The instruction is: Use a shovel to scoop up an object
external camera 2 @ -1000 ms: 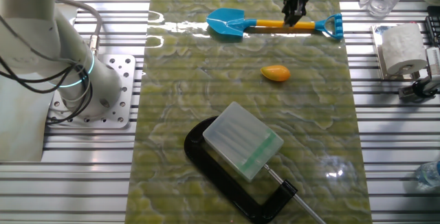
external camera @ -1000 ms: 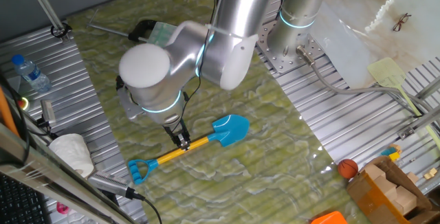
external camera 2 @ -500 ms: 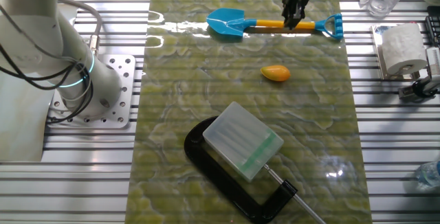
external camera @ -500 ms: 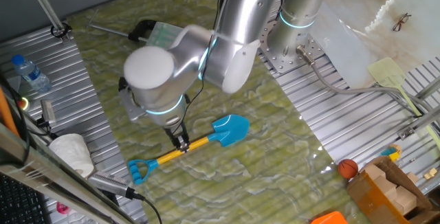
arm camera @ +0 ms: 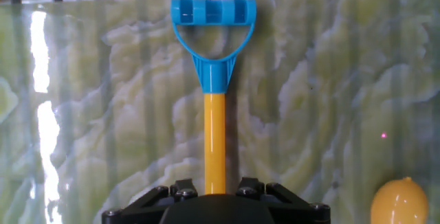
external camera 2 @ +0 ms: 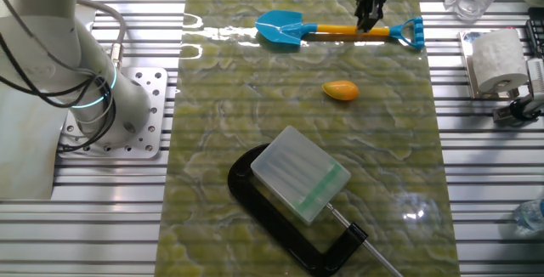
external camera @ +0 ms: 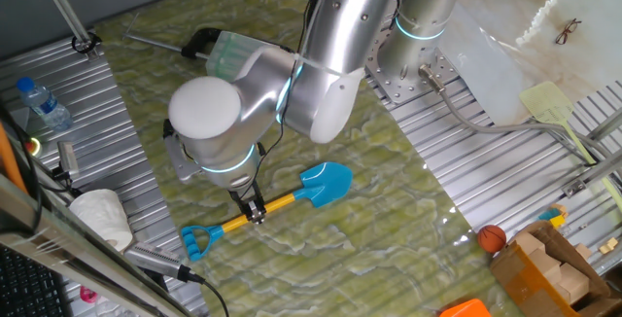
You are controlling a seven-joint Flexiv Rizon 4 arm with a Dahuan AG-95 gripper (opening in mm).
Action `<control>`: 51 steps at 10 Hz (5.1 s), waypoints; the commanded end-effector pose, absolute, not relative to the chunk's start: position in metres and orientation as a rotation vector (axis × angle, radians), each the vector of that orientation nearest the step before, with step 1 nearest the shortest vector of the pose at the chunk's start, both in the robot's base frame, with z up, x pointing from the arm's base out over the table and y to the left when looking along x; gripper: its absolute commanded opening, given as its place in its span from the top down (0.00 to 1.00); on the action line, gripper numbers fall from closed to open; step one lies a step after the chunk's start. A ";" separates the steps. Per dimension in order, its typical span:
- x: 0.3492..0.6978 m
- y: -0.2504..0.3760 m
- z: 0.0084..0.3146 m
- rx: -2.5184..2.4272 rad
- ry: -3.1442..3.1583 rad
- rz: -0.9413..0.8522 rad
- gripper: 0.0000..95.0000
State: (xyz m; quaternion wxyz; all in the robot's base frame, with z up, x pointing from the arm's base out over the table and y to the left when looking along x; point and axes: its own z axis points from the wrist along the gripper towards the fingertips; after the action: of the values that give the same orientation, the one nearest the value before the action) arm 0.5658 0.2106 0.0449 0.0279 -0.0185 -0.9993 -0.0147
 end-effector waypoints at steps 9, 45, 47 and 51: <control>0.568 0.211 0.024 -0.087 -3.089 -0.046 0.60; 0.619 0.267 0.118 1.207 -3.102 0.015 1.00; 0.629 0.286 0.133 1.456 -3.029 -0.080 1.00; 0.634 0.300 0.144 1.794 -2.714 -0.227 1.00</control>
State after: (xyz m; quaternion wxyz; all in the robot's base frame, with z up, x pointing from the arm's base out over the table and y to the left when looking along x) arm 0.6254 0.2834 0.1384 -0.1039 0.4889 -0.8655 -0.0341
